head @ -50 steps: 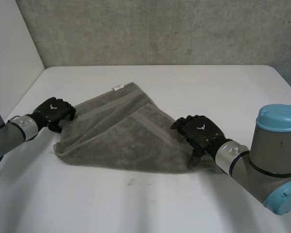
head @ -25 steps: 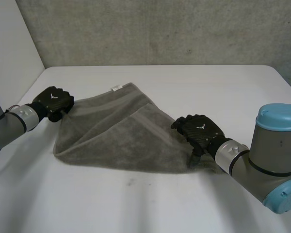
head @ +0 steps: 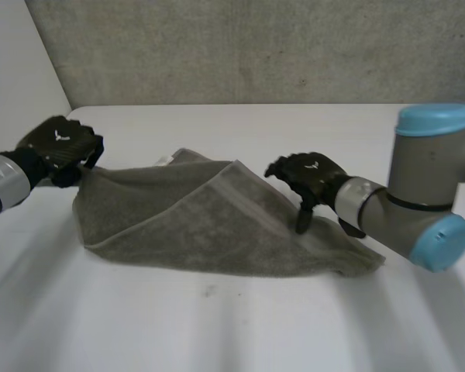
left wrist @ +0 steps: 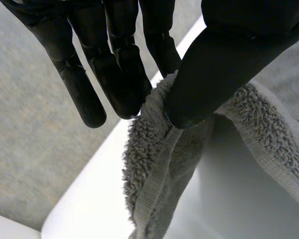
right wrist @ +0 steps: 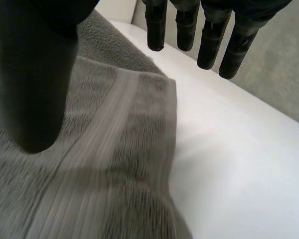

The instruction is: Fold the towel.

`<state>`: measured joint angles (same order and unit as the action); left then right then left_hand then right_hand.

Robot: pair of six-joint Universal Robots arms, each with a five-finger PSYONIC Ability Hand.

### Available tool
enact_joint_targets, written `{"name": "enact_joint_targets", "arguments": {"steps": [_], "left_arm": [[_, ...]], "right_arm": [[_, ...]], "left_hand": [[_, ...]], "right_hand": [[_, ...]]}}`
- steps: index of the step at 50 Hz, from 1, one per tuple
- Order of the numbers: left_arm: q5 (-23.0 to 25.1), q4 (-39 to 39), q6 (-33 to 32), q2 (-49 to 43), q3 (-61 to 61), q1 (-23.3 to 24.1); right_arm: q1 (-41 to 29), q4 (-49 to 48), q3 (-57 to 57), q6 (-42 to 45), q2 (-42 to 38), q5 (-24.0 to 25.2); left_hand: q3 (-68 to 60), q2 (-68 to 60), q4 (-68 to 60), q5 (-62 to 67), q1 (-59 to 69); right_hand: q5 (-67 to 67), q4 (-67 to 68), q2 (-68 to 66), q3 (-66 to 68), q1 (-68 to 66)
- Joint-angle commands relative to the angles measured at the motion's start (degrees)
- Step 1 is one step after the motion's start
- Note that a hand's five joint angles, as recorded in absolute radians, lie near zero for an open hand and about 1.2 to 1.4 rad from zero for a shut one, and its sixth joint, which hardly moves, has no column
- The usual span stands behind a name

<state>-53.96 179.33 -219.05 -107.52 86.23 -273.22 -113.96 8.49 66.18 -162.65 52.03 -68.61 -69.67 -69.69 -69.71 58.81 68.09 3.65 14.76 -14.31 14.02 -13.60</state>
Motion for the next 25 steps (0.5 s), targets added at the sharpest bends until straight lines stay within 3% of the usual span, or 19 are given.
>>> {"name": "enact_joint_targets", "arguments": {"steps": [1,9,25], "left_arm": [[0.0,-2.6,5.6,8.4,-0.2,2.1],[-0.1,-2.9,9.4,13.4,0.2,3.1],[-0.1,-3.4,12.2,19.2,0.3,4.7]], "right_arm": [[-5.2,4.1,-17.0,-3.8,-10.9,2.7],[-9.2,8.2,-27.6,-5.1,-18.7,5.3],[-13.8,7.6,-34.4,-5.1,-22.8,6.1]], "left_hand": [[-10.3,-10.3,-10.3,11.2,11.9],[-10.3,-10.3,-10.3,11.2,11.9],[-10.3,-10.3,-10.3,11.2,11.9]], "right_hand": [[-2.2,-3.4,2.9,-2.6,2.2],[-1.0,-2.2,1.7,-1.4,1.0],[-1.0,-2.2,1.7,-1.4,1.0]]}}
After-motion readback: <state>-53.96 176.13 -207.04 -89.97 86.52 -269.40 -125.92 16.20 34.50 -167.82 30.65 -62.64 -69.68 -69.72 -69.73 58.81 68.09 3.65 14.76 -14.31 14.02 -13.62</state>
